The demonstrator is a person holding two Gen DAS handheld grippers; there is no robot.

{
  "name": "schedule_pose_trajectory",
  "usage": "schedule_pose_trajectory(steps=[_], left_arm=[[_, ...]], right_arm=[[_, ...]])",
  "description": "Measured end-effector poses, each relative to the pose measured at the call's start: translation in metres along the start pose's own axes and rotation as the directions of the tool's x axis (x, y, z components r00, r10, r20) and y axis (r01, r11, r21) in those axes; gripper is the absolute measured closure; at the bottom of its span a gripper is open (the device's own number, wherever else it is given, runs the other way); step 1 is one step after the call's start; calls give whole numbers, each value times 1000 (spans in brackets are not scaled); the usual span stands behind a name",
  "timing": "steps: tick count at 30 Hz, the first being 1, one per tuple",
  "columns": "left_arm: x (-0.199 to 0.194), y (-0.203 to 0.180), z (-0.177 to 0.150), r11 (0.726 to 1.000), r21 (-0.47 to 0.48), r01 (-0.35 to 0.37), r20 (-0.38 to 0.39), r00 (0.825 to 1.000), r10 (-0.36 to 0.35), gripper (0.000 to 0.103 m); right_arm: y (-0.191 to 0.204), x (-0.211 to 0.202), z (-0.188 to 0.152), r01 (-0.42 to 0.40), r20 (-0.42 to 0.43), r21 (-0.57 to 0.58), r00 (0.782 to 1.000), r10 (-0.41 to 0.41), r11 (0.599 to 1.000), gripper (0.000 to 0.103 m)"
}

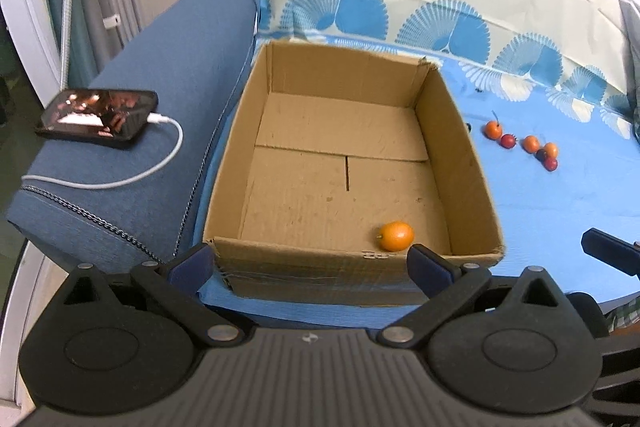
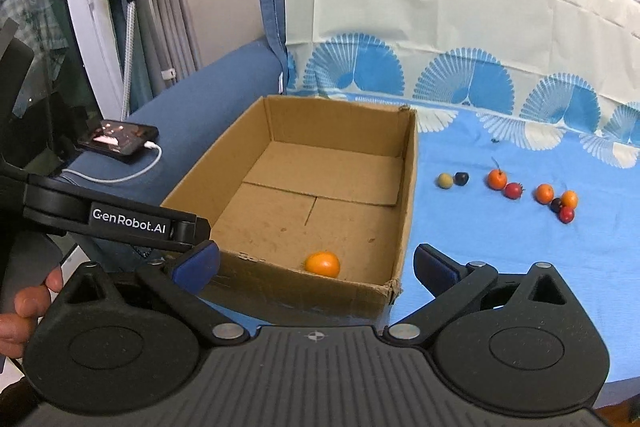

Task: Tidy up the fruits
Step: 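Move both tools back toward the fruits on the sheet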

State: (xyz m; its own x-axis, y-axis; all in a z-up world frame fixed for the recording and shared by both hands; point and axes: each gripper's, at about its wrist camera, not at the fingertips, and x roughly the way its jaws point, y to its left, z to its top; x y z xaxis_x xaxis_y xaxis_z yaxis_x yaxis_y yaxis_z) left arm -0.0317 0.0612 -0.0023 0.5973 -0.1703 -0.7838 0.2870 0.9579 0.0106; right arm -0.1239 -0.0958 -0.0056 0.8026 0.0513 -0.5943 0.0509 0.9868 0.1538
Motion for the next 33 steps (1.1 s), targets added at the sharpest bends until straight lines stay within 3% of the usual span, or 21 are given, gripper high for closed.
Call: schedule_pose_trajectory(steps=[17,33], left_arm=[[-29,-26,2,999,37,4,58,998,-6,0],[-13,-49,16,997,80,11,40,999,-14,0]], right_arm=[[-18,-32,-3,23,64,57,998,-26,998,1],[-47,-19,-6,54,50,116,997,-60,992,1]])
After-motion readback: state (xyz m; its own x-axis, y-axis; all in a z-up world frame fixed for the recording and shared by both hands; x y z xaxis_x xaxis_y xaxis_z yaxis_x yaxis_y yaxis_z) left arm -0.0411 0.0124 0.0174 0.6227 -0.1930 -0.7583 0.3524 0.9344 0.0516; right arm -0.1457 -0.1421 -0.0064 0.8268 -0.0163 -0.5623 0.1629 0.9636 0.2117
